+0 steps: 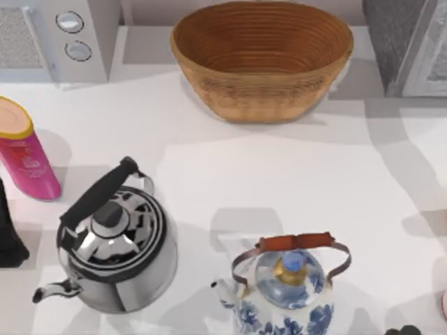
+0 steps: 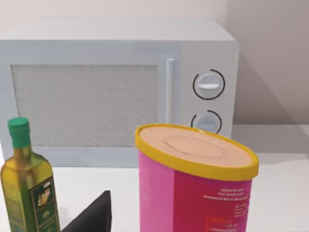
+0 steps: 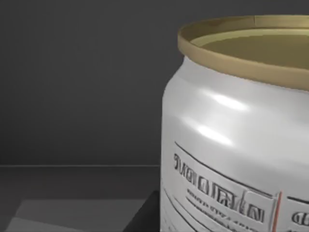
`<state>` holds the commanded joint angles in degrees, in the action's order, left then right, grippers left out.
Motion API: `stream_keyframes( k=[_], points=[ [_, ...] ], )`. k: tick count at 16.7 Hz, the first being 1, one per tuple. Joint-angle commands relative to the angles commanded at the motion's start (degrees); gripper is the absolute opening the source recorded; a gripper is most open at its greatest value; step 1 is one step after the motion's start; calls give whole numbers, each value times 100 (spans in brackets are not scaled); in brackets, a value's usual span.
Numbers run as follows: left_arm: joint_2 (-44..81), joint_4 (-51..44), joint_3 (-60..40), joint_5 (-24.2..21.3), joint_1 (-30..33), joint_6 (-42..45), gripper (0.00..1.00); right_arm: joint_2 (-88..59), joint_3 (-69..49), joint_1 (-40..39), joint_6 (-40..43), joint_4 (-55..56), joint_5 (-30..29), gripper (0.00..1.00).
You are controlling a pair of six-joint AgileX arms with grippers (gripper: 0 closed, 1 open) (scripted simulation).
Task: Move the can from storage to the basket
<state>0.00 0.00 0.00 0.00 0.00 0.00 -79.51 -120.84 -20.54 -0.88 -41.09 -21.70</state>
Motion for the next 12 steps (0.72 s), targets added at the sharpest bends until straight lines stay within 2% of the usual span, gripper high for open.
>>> stream_keyframes(
  k=[6, 12],
  points=[
    [0, 0, 0, 0, 0, 0, 100, 243, 341, 103, -7, 183, 104, 0],
    [0, 0, 0, 0, 0, 0, 100, 1704, 2352, 475, 12, 935, 495, 0]
  ],
)
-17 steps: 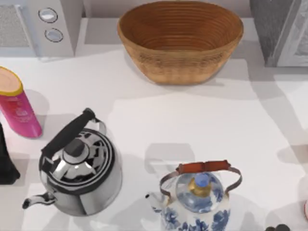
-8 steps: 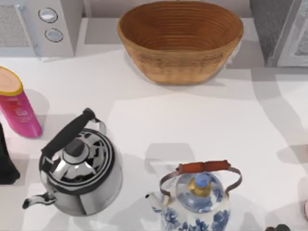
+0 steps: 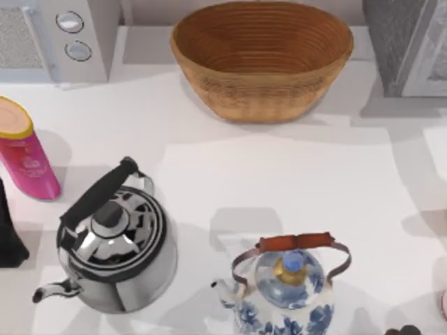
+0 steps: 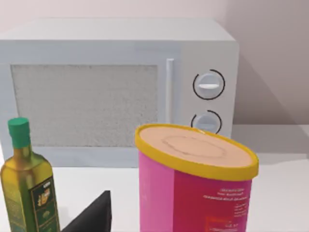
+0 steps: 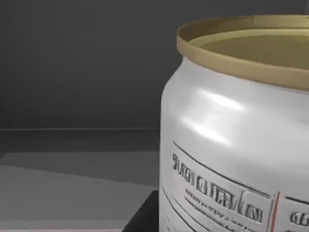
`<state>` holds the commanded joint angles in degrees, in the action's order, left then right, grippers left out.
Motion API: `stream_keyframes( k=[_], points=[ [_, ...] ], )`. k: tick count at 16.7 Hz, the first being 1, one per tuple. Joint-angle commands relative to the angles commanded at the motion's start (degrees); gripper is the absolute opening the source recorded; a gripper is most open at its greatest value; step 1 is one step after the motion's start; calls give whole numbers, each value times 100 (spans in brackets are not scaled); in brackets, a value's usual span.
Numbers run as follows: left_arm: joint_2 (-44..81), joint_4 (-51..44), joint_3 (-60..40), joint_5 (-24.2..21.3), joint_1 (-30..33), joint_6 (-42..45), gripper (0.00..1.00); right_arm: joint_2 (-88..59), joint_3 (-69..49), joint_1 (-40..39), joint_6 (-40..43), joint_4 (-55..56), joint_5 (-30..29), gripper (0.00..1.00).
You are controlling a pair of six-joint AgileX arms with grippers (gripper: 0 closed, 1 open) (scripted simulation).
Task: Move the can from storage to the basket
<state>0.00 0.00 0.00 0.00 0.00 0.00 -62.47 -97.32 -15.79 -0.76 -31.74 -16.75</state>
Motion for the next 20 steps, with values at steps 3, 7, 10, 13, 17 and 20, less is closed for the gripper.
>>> stream_keyframes(
  k=[3, 7, 10, 13, 17, 20],
  points=[
    [0, 0, 0, 0, 0, 0, 100, 1018, 1381, 245, 12, 468, 254, 0],
    [0, 0, 0, 0, 0, 0, 100, 1960, 3290, 518, 25, 1034, 546, 0],
    [0, 0, 0, 0, 0, 0, 100, 2889, 5157, 721, 35, 1403, 761, 0],
    [0, 0, 0, 0, 0, 0, 100, 4162, 7018, 934, 45, 1906, 988, 0],
    [0, 0, 0, 0, 0, 0, 100, 5525, 8785, 1279, 62, 2617, 1357, 0],
    [0, 0, 0, 0, 0, 0, 100, 6093, 9532, 1506, 72, 3030, 1598, 0]
  ],
)
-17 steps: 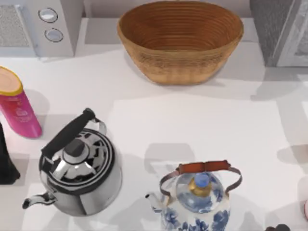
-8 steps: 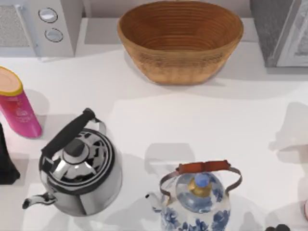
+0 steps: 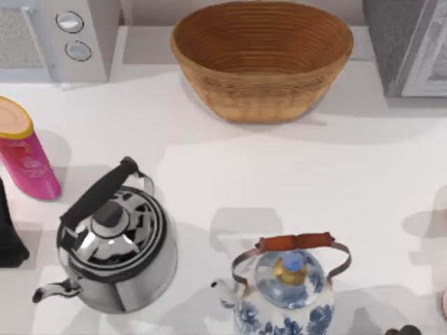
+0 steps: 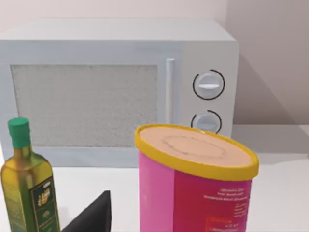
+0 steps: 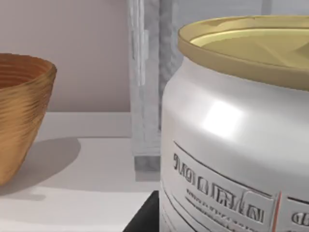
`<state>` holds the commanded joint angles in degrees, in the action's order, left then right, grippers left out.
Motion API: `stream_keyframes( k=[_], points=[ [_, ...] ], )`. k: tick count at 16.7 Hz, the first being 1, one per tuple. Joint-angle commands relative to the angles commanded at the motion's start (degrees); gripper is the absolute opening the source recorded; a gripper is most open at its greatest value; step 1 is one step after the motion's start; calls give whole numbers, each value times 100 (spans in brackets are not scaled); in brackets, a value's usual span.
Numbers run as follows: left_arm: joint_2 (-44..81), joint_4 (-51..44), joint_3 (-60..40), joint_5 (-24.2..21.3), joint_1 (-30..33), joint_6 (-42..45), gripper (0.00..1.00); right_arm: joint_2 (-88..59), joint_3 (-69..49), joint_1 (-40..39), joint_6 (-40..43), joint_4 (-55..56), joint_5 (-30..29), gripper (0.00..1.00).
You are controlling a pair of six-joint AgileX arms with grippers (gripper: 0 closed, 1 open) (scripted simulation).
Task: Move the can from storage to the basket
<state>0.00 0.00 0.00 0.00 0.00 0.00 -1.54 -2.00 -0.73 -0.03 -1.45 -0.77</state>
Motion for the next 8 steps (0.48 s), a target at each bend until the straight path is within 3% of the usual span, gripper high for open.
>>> stream_keyframes(
  k=[8],
  points=[
    [0, 0, 0, 0, 0, 0, 100, 112, 235, 55, -7, 129, 72, 0]
  ],
)
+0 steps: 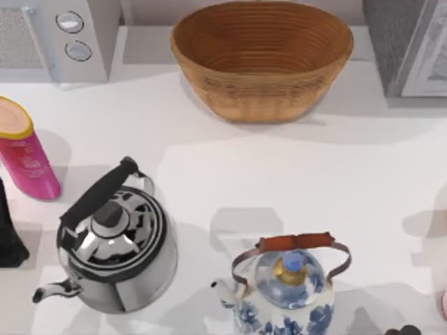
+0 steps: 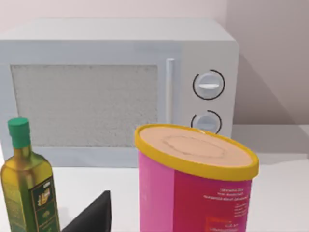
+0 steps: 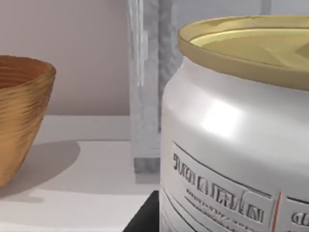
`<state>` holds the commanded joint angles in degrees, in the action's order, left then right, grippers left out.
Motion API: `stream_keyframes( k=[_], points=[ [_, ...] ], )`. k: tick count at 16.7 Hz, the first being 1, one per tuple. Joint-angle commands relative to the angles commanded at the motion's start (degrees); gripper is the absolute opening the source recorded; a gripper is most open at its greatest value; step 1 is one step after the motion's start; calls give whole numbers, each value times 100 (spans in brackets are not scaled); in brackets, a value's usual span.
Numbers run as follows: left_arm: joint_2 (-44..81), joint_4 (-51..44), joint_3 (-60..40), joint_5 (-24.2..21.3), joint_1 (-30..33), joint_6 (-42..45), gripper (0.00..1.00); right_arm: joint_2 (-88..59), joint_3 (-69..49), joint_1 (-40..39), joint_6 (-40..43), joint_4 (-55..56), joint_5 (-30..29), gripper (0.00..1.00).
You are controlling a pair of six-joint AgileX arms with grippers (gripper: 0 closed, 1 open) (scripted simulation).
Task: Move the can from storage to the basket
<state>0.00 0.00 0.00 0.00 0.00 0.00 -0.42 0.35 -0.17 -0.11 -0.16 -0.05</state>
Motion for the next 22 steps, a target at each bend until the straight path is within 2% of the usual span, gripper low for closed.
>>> stream_keyframes(
  k=[3, 7, 22],
  points=[
    [0, 0, 0, 0, 0, 0, 100, -355, -334, -147, -2, 143, -149, 0],
    [0, 0, 0, 0, 0, 0, 100, -1682, -1378, -598, -13, 584, -616, 0],
    [0, 0, 0, 0, 0, 0, 100, -10188, -7160, -3094, -76, 3035, -3203, 0]
  ],
)
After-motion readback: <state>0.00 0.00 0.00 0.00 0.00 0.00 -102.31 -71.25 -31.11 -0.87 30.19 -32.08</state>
